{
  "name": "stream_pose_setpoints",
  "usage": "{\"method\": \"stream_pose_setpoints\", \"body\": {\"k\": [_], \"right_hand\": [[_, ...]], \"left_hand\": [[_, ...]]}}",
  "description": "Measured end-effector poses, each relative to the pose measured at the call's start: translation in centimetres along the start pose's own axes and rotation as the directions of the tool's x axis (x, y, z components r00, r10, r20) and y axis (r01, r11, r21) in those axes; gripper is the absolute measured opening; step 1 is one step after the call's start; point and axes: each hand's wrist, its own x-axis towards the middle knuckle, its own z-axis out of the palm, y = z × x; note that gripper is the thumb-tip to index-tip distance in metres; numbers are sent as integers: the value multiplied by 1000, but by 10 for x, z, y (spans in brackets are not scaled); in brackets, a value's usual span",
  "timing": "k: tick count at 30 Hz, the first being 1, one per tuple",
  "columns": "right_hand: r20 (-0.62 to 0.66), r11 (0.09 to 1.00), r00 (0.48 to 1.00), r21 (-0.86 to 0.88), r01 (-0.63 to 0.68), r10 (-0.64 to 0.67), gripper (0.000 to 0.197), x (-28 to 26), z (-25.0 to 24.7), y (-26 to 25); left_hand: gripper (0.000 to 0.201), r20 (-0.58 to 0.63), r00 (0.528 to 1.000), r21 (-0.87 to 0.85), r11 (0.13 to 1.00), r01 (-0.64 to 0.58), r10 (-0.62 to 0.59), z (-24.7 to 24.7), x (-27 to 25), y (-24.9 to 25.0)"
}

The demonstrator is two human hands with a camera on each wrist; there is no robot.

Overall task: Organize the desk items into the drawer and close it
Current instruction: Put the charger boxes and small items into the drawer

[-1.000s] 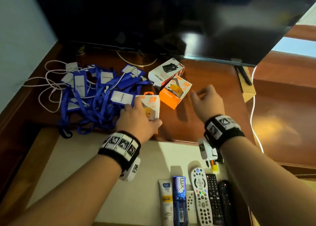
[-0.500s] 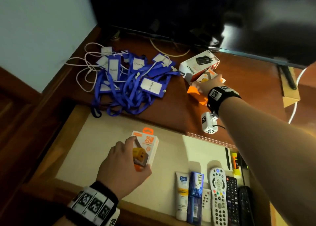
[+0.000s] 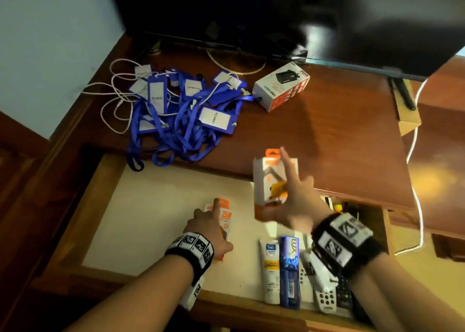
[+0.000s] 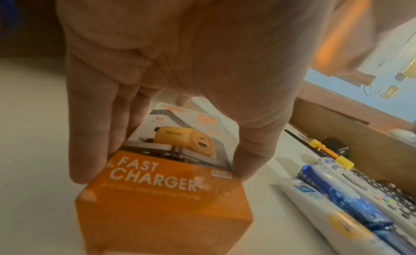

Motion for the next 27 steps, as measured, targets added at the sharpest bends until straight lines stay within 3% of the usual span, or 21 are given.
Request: {"method": "stream_pose_setpoints", "body": {"k": [5, 8, 12, 21, 27], "right_hand": [[144, 995, 989, -95, 38, -24, 136, -38, 68, 29], [154, 993, 988, -119, -11, 29, 132, -34, 92, 40], [184, 986, 979, -152, -64, 91, 133, -26, 116, 39], [285, 930, 943, -362, -60, 171, 133, -10, 164, 32], [330, 908, 918, -413, -71, 222, 132, -7, 172, 44]], "left_hand": [[131, 64, 998, 43, 999, 8, -10, -4, 6, 7], [122, 62, 995, 112, 991, -78, 72, -9, 1, 1], [110, 71, 988, 202, 968, -151, 139, -13, -9, -16], [89, 99, 986, 212, 965, -153, 134, 1, -22, -51], [89, 76, 984, 197, 966, -170, 158, 4, -24, -54]]}}
